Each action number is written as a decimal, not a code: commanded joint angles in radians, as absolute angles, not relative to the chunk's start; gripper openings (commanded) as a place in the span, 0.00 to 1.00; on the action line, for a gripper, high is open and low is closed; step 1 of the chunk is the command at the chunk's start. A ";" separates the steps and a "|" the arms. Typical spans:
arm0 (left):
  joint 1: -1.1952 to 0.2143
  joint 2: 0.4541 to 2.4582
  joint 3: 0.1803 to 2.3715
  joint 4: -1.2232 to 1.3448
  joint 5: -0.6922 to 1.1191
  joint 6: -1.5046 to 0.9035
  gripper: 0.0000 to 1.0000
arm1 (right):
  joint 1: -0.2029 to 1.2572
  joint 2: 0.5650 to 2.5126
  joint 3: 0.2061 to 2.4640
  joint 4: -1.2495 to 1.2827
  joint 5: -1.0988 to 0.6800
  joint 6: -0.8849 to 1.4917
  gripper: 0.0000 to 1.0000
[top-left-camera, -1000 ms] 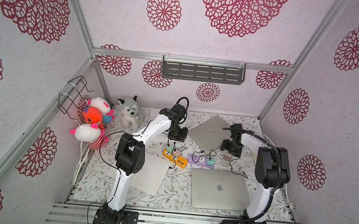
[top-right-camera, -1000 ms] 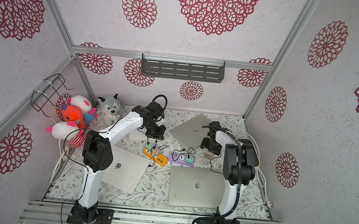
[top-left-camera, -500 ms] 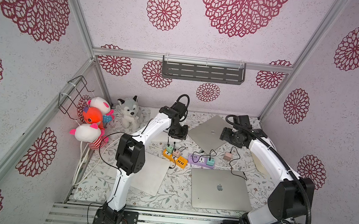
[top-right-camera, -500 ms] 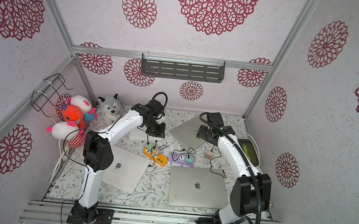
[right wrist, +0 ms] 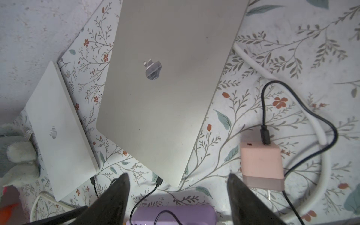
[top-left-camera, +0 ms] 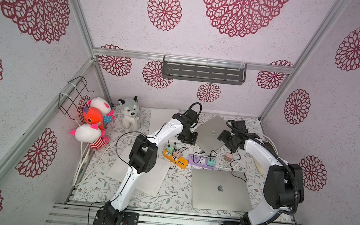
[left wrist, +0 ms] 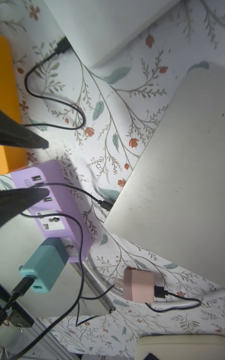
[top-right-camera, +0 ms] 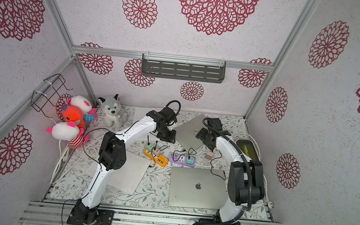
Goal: Unplug the laptop charger
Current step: Remove the charging cable from the laptop.
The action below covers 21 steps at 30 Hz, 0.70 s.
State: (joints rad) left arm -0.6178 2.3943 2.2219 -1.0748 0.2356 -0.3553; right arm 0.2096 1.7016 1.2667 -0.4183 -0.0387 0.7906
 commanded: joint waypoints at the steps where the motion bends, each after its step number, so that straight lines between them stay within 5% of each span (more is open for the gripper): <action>1: -0.632 2.432 2.278 -1.030 0.212 -0.330 0.39 | 0.191 1.730 1.298 -0.360 -0.092 0.831 0.80; 21: -0.696 2.565 2.321 -0.886 0.203 -0.320 0.37 | 0.158 1.843 1.277 -0.231 -0.220 0.907 0.80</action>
